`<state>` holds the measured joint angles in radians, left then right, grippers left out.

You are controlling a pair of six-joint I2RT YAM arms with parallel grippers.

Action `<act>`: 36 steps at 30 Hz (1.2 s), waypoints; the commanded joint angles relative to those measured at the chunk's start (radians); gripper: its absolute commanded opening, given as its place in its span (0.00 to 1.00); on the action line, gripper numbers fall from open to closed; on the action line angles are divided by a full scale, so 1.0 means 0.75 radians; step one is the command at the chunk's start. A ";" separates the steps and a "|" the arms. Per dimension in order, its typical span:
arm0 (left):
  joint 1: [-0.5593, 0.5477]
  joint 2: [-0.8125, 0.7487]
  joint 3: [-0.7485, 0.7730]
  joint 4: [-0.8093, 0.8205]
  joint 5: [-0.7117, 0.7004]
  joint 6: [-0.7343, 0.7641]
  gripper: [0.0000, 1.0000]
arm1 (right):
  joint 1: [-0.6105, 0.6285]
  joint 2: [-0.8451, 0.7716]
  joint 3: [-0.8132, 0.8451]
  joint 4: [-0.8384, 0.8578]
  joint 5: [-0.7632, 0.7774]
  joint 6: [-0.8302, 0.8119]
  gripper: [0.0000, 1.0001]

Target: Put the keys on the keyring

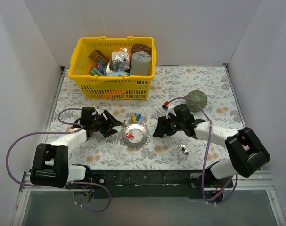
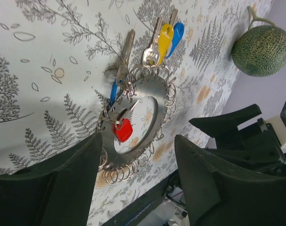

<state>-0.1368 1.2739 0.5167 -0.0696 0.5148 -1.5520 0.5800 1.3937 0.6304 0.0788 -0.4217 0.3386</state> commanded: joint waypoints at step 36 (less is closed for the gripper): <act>-0.028 0.059 0.072 -0.050 0.024 0.073 0.60 | 0.176 0.218 0.139 0.206 0.016 0.148 0.36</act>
<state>-0.1528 1.3949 0.5022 -0.0410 0.5980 -1.5658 0.7029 1.6413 0.6815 0.2523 -0.4683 0.4858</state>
